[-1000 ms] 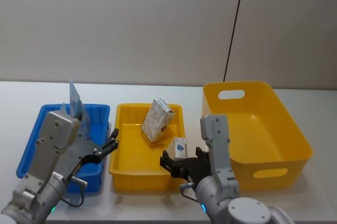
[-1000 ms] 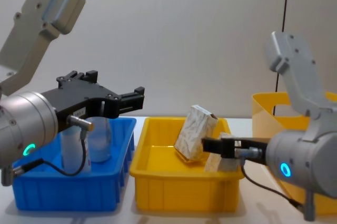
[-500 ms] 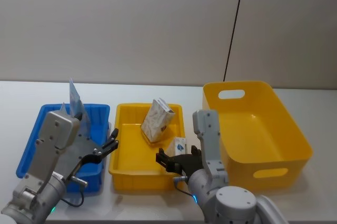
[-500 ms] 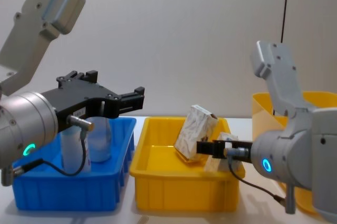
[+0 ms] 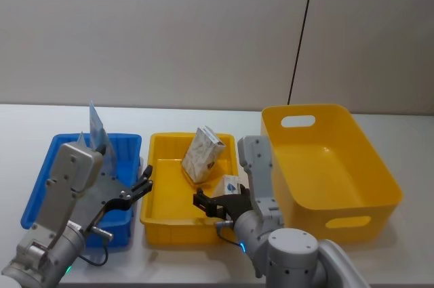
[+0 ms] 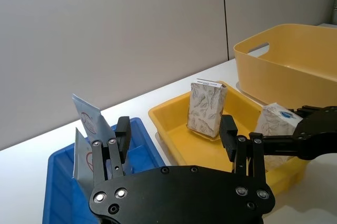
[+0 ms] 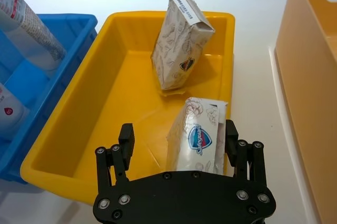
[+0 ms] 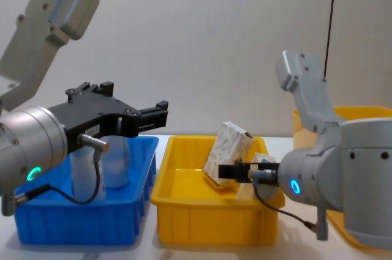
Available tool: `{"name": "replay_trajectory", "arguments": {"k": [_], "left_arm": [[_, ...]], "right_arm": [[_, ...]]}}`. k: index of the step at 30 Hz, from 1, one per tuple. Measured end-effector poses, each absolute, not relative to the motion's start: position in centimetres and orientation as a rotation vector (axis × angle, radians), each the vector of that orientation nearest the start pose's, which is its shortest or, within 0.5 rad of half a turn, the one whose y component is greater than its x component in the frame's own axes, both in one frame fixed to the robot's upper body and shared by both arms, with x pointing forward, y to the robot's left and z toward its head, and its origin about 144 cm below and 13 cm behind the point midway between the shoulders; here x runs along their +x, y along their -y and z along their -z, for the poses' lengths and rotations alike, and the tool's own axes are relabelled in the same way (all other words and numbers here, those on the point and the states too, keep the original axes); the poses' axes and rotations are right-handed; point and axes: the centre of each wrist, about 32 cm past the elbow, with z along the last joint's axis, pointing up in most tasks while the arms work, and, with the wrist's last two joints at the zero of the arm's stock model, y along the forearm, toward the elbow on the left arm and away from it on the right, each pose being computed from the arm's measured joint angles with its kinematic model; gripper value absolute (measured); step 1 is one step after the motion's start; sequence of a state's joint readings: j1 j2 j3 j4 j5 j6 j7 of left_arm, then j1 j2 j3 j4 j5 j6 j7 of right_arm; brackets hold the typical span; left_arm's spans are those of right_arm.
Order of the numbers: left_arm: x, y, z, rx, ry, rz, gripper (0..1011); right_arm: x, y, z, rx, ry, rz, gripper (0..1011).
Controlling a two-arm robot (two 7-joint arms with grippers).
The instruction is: Bimanual collaborative sorting of washing and personal care products
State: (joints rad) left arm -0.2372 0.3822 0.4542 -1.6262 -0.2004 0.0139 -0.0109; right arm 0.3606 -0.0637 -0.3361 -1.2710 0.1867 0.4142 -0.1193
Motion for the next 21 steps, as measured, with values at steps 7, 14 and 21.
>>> {"name": "replay_trajectory", "arguments": {"k": [7, 14, 21], "left_arm": [[49.2, -19.8, -120.4, 0.061, 0.268, -1.124, 1001], [49.2, -19.8, -120.4, 0.061, 0.268, -1.124, 1001], [49.2, -19.8, -120.4, 0.061, 0.268, -1.124, 1001]], "right_arm": [[54.8, 9.7, -118.0, -0.265, -0.319, 1.292, 946], [55.2, 9.5, -117.9, -0.281, -0.325, 1.287, 734], [55.4, 9.4, -118.0, -0.289, -0.321, 1.289, 494]]}}
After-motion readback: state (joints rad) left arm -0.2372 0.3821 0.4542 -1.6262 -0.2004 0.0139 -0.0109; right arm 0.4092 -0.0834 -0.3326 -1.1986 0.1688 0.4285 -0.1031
